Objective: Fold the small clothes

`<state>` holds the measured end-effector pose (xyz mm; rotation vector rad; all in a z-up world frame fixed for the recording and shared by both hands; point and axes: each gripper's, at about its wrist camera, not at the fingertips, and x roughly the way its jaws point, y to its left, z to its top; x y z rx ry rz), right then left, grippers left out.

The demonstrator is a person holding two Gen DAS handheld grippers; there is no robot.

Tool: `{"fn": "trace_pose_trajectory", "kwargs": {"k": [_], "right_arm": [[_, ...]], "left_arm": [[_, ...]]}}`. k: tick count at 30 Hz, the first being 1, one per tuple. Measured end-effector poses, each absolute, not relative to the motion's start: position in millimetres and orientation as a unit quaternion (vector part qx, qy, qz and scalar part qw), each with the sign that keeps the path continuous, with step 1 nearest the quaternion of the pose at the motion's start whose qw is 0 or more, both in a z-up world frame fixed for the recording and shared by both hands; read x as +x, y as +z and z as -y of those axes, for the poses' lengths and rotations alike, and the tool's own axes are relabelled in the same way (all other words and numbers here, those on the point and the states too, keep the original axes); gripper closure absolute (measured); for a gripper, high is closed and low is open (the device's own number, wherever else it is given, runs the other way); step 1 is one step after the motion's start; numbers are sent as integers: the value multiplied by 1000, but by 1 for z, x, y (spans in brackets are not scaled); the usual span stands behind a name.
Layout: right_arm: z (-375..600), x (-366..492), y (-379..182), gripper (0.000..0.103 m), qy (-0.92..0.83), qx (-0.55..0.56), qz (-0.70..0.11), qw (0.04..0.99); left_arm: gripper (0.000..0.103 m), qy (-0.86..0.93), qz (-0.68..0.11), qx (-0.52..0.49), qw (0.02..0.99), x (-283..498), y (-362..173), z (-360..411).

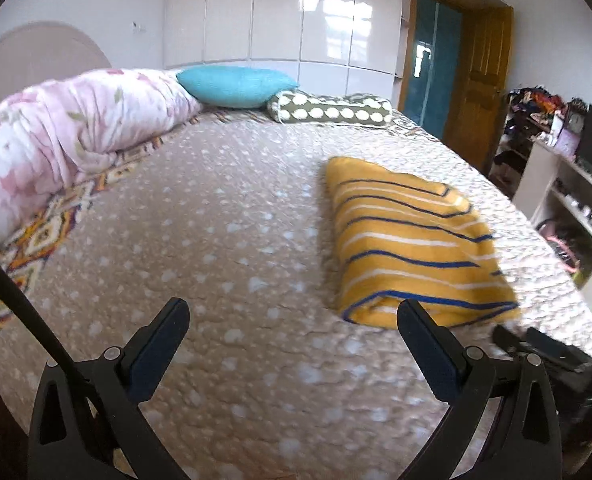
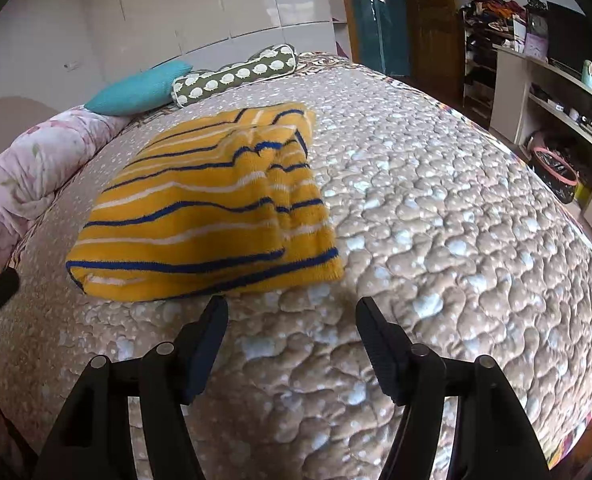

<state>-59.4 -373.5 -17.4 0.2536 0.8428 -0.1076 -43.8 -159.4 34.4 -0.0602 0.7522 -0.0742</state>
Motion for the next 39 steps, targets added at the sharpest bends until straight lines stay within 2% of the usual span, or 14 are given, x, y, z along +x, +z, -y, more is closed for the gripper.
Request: {"fn": "trace_pose_trajectory", "kwargs": {"k": [13,39], "right_arm": [[351,-59,-22,28,-64,62,-417,905],[346,-63,-26,22,-73,51,-417,905]], "left_arm": [[0,-13,-394,3,919,-52,15,157],[0,-13,-426,22,905,-53,-2,164]]}}
